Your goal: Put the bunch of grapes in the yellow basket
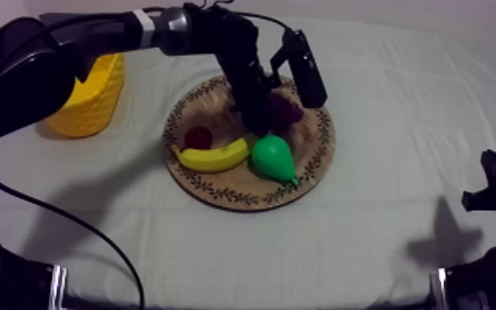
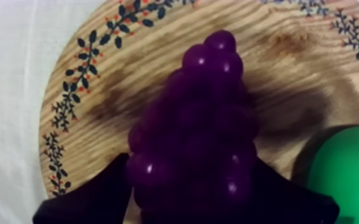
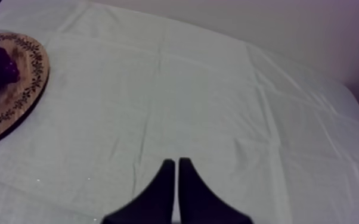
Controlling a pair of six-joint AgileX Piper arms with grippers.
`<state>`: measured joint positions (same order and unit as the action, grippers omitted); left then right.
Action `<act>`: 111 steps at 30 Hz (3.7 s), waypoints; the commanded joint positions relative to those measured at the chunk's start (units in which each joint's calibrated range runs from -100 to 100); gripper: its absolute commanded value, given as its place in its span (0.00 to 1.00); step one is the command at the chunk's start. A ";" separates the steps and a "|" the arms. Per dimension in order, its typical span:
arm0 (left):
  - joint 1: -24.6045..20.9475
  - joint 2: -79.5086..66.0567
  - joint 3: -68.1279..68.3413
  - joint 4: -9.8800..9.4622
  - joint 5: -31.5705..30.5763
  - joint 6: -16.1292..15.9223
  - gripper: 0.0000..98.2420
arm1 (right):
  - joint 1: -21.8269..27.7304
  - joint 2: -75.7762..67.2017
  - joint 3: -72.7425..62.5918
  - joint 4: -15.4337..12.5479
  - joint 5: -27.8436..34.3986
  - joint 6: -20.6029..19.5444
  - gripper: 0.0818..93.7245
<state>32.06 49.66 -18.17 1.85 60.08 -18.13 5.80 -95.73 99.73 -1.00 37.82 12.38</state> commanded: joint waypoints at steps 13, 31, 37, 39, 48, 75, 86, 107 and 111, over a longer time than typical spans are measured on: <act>1.03 -8.77 8.45 -0.67 -5.08 1.66 0.52 | 0.02 -0.02 0.04 0.00 0.00 0.01 0.00; 8.42 -34.30 14.31 -3.05 -4.31 11.22 0.54 | 0.02 -0.02 0.04 0.00 0.00 0.00 0.00; 6.25 -43.87 18.89 -3.54 -3.84 13.96 0.54 | 0.02 -0.02 0.04 0.00 0.00 0.00 0.00; 4.87 -46.77 20.64 -3.59 -3.50 14.40 0.54 | 0.02 -0.02 0.04 0.00 0.00 0.00 0.00; -4.64 -59.34 29.04 -3.27 -1.84 14.64 0.54 | 0.02 -0.02 0.04 0.00 0.00 0.01 0.00; -26.69 -57.24 28.88 -1.97 5.08 13.84 0.56 | 0.02 -0.02 0.04 0.00 0.00 0.01 0.00; -29.64 -46.13 27.62 -2.13 4.63 14.63 0.56 | 0.02 -0.02 0.04 0.00 0.00 0.00 0.00; -31.20 -32.09 35.55 -2.14 -2.67 16.04 0.56 | 0.02 -0.02 0.04 0.00 0.00 0.00 0.00; -31.71 -31.41 39.04 -1.99 -5.21 15.91 0.56 | 0.02 -0.02 0.04 0.00 0.00 0.00 0.00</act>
<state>0.38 18.26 19.88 0.00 55.33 -2.20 5.80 -95.73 99.73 -1.00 37.82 12.38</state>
